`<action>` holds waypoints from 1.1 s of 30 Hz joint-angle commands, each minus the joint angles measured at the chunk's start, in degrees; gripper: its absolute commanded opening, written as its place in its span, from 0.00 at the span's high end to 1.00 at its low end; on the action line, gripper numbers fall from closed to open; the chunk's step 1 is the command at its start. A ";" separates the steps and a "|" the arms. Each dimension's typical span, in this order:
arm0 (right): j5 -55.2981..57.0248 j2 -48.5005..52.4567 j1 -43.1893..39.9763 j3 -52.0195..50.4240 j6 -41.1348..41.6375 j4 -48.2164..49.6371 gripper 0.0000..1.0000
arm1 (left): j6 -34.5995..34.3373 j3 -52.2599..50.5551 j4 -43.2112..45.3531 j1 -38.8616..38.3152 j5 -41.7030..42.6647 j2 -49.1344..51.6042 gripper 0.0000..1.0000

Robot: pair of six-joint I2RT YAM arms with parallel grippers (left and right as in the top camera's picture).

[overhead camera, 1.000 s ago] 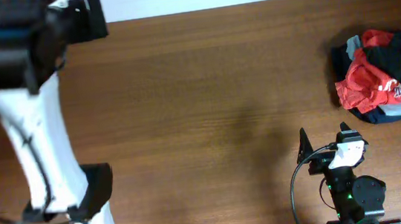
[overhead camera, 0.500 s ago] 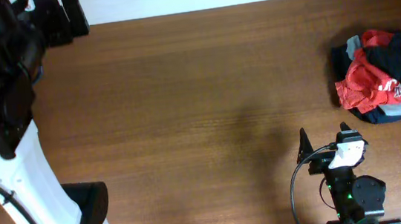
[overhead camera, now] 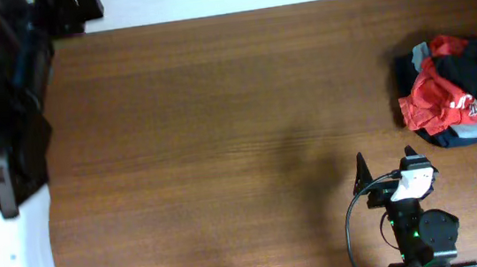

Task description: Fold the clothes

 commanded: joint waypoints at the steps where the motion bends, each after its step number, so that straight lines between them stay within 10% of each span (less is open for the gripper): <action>1: 0.96 -0.59 -0.37 -0.63 0.28 0.15 0.01 | 0.66 -16.26 6.38 -0.17 0.61 -7.08 0.01; 23: 0.96 -0.59 -0.37 -0.63 0.28 0.15 0.01 | 0.68 -93.13 54.80 -0.17 6.86 -43.95 0.01; 33: 0.96 -0.59 -0.37 -0.63 0.28 0.13 0.01 | 0.70 -112.85 61.55 -0.11 5.51 -63.19 0.01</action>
